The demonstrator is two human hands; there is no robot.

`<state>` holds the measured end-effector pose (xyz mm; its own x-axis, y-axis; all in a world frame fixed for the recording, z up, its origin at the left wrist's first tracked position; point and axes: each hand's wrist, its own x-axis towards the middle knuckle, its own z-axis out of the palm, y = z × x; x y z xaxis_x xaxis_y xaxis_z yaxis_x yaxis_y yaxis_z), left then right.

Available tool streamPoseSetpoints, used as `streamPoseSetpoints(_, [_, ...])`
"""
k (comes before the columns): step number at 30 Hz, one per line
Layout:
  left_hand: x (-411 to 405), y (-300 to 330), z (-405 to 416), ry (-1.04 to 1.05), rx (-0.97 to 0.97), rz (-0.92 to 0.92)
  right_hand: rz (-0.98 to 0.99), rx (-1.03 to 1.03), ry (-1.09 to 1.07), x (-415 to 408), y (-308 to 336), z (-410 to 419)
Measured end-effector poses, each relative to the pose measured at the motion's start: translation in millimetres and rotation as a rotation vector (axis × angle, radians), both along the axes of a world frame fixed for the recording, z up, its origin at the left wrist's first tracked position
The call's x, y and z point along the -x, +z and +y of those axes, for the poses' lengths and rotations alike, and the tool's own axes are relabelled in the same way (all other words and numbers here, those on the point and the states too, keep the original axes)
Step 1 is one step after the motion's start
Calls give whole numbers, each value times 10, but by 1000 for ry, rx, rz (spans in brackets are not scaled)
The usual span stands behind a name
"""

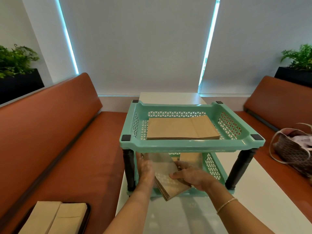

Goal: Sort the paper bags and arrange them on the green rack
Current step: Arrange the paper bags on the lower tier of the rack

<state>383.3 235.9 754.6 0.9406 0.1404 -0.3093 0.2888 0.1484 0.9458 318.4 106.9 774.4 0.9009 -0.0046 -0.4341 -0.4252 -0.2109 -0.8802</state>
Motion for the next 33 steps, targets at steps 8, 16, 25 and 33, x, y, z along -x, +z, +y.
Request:
streamPoseSetpoints(8, [63, 51, -23, 22, 172, -26, 14, -11, -20, 33, 2, -39])
streamPoseSetpoints(16, [67, -20, -40, 17, 74, 53, 29, 1, -50, 6, -20, -36])
streamPoseSetpoints(25, [109, -62, -76, -101, 90, 51, -9, -58, -342, -94, -11, 15])
streamPoseSetpoints(33, [191, 30, -164, 31, 313, 12, -107, -683, -859, -180, -141, 257])
